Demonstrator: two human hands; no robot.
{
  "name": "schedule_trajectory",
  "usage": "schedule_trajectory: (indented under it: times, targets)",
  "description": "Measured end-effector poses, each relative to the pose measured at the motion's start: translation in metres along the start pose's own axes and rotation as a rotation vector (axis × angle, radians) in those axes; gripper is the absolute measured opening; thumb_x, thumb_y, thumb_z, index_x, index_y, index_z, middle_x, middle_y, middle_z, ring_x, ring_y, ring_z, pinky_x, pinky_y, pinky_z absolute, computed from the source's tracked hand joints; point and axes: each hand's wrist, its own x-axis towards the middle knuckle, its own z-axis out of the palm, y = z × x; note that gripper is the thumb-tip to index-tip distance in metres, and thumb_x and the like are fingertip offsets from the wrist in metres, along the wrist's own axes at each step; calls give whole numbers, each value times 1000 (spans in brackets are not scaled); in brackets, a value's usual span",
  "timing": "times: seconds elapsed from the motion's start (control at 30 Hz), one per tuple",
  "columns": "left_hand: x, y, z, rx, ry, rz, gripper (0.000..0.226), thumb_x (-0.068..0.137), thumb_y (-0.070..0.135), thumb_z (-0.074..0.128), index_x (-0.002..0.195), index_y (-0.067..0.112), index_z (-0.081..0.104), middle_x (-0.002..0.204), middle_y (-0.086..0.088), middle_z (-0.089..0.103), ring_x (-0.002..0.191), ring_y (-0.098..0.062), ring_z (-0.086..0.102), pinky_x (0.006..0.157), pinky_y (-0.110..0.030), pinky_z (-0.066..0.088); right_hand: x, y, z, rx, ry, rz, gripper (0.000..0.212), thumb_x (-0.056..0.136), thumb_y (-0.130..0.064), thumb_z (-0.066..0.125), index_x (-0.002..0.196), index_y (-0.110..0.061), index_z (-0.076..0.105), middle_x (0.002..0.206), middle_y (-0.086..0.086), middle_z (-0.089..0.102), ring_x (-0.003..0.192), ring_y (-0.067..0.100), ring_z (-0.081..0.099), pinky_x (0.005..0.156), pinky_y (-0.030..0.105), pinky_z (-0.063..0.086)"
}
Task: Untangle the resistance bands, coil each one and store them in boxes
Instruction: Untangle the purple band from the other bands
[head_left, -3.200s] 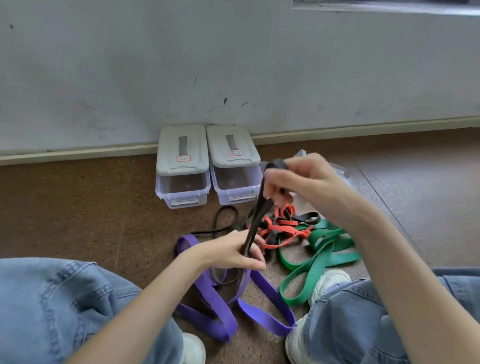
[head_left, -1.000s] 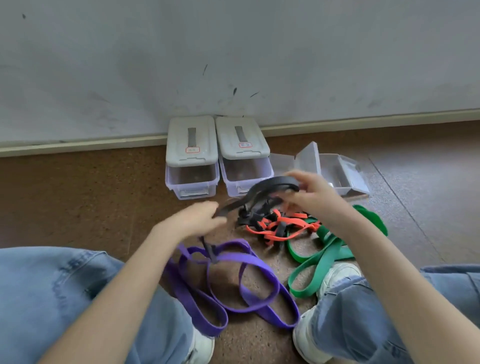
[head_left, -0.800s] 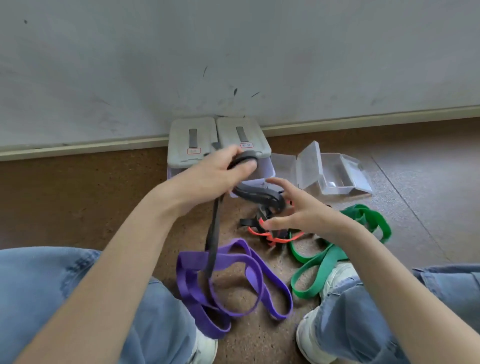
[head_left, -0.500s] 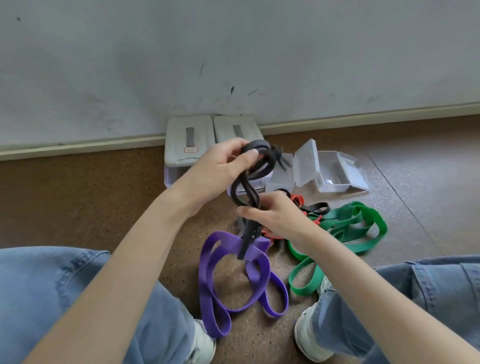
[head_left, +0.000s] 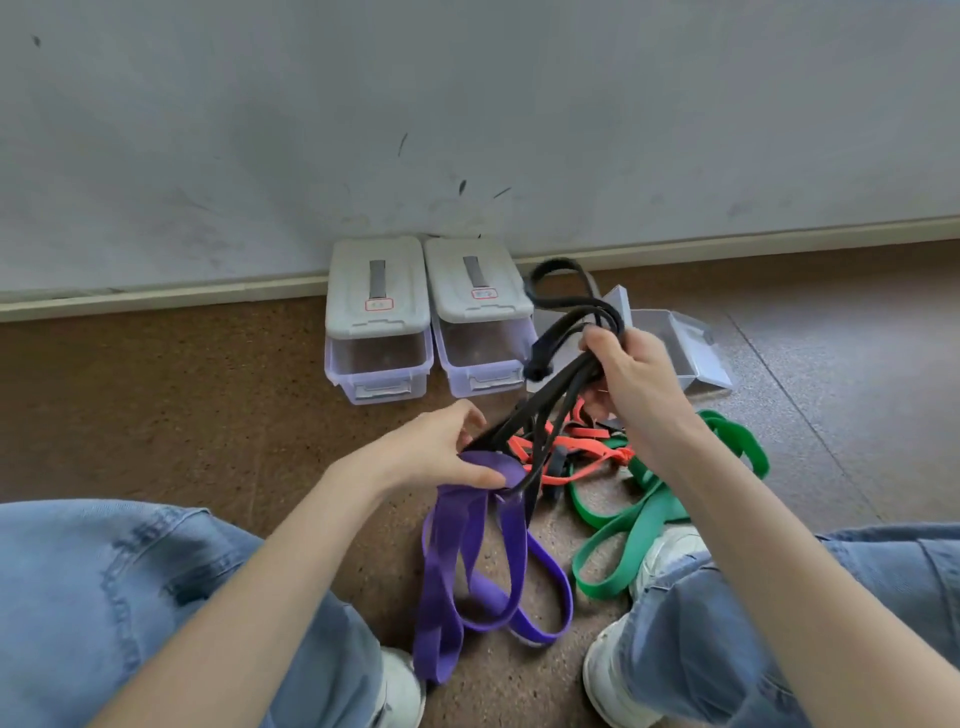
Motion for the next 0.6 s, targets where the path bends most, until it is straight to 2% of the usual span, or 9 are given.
schedule_trajectory:
  times: [0.07,0.17,0.27,0.33,0.43,0.47,0.53,0.57,0.6]
  targets:
    - [-2,6,-8,61,-16,-9,78,67,48,77,130,26,36,120,6,50,104,-11,51,77,-20,46,3,1,-2,-64,78,-39,25,97,-14,42,73,-16,49,49,-4,51,37,7,43,34,17,33]
    - [-6,16,-13,263,-10,71,84,70,33,77,138,27,29,126,-1,48,112,-18,48,85,-27,42,9,3,-5,-112,187,-51,26,96,-15,42,71,-17,50,56,1,46,44,13,43,34,18,32]
    - [-13,25,-15,428,144,156,56,82,16,63,134,21,40,119,-6,55,111,-23,52,90,-37,45,14,7,-7,-175,218,-73,26,96,-16,42,70,-14,46,62,8,47,51,21,43,39,25,34]
    - [-19,28,-22,447,197,194,39,87,10,54,126,17,51,116,-5,61,108,-22,56,91,-38,46,17,9,-12,-211,254,-90,25,95,-16,43,70,-14,44,62,9,43,57,25,42,46,32,34]
    - [-29,33,-35,424,307,250,33,88,7,50,120,14,57,114,-5,63,107,-23,58,92,-39,45,19,11,-17,-241,291,-107,25,95,-16,42,70,-14,44,60,8,42,59,27,42,51,37,35]
    - [-33,36,-40,408,360,271,33,86,8,52,117,15,59,112,-4,65,105,-22,59,90,-39,46,19,12,-18,-263,288,-110,25,95,-16,42,70,-14,44,61,9,44,57,27,43,50,35,37]
    - [-40,42,-52,441,431,271,28,77,16,60,104,24,63,97,5,67,92,-17,59,73,-32,45,18,14,-18,-321,268,-113,25,95,-18,42,71,-14,45,63,10,49,53,25,46,42,26,39]
    - [-44,44,-59,472,397,230,22,74,23,65,95,28,63,88,10,64,84,-15,57,63,-28,40,18,15,-18,-343,256,-115,24,95,-19,43,72,-14,46,63,9,51,51,22,47,40,23,38]
    - [-47,45,-65,472,298,174,19,71,29,70,87,29,60,82,13,60,77,-12,54,58,-25,37,17,15,-17,-367,250,-122,23,96,-20,43,74,-14,47,63,7,52,50,20,47,40,23,37]
